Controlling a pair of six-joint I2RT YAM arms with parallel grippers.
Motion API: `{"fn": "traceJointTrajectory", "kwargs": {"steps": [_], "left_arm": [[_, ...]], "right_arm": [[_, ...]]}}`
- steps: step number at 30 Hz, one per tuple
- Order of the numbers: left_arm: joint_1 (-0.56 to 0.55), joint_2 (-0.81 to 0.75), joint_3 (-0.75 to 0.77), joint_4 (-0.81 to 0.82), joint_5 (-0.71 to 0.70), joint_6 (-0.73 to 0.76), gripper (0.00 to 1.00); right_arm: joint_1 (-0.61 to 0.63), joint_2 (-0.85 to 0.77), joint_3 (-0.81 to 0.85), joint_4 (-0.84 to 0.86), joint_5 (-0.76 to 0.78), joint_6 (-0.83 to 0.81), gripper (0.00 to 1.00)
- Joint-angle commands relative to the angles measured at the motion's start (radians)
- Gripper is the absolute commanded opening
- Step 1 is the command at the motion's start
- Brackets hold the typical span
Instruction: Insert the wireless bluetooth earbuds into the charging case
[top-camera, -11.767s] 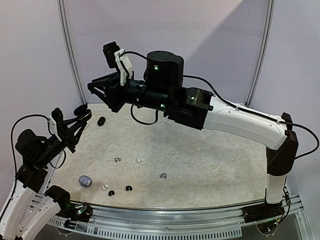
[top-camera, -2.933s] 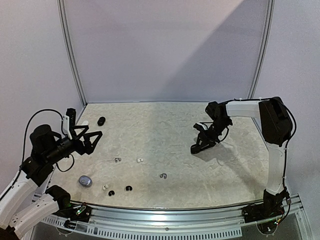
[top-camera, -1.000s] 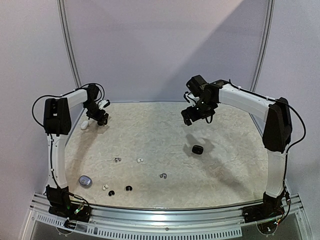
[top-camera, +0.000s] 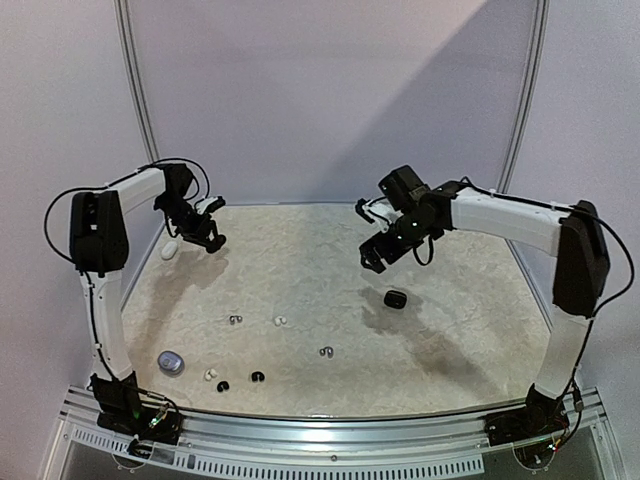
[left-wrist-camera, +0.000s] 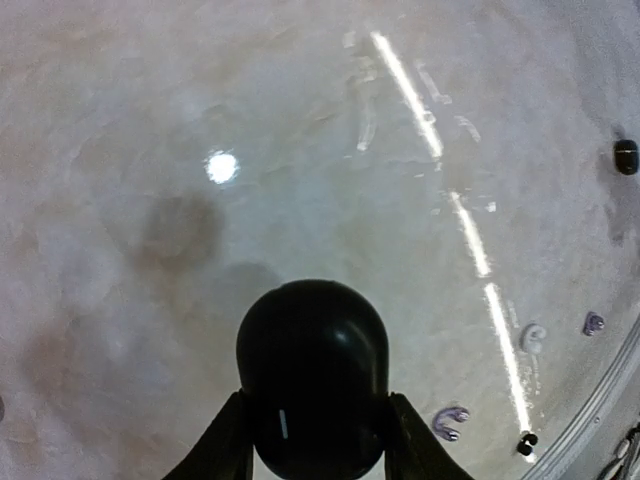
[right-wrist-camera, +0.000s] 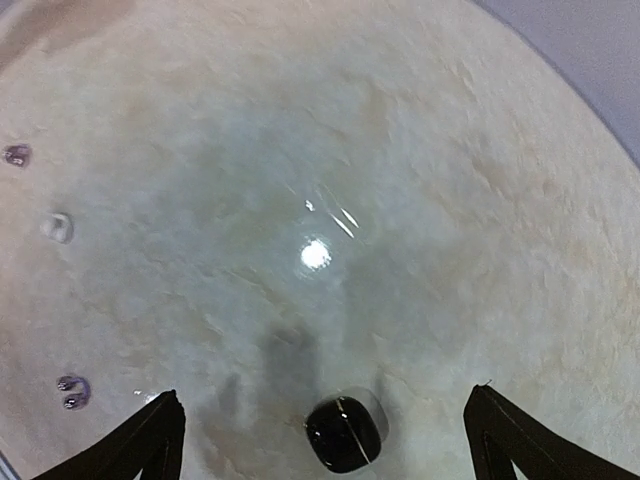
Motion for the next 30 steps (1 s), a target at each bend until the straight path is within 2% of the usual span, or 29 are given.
{"fn": "traceJointTrajectory", "kwargs": {"steps": [1, 4, 6, 9, 12, 15, 20, 22, 26, 30], "left_arm": [[-0.107, -0.243, -0.133, -0.018, 0.133, -0.031, 0.03], [-0.164, -0.385, -0.224, 0.035, 0.083, -0.087, 0.02], [-0.208, -0.469, -0.247, 0.038, -0.001, -0.084, 0.0], [-0.266, -0.602, -0.269, 0.042, -0.115, -0.068, 0.0], [-0.323, -0.662, -0.233, 0.001, -0.243, -0.056, 0.0], [-0.403, -0.735, -0.227, 0.043, -0.352, -0.009, 0.0], [-0.559, -0.867, -0.326, 0.251, -0.512, 0.075, 0.0], [-0.598, -0.885, -0.337, 0.313, -0.543, 0.075, 0.0], [-0.643, -0.893, -0.348, 0.335, -0.578, 0.084, 0.0], [-0.662, -0.903, -0.371, 0.336, -0.595, 0.095, 0.0]], "right_arm": [[0.025, -0.196, -0.097, 0.372, -0.174, -0.074, 0.99], [0.024, -0.192, 0.023, 0.342, -0.169, 0.116, 0.98], [0.028, -0.162, 0.076, 0.349, -0.195, 0.334, 0.92], [0.059, -0.14, 0.052, 0.503, -0.24, 0.593, 0.84], [0.143, -0.139, 0.006, 0.708, -0.19, 0.733, 0.83], [0.212, -0.11, 0.025, 0.852, -0.149, 0.759, 0.82], [0.269, -0.037, 0.059, 1.011, -0.163, 0.794, 0.81], [0.287, -0.016, 0.08, 1.018, -0.163, 0.795, 0.81], [0.299, 0.008, 0.084, 1.035, -0.164, 0.794, 0.79], [0.301, 0.028, 0.085, 1.088, -0.192, 0.812, 0.69]]}}
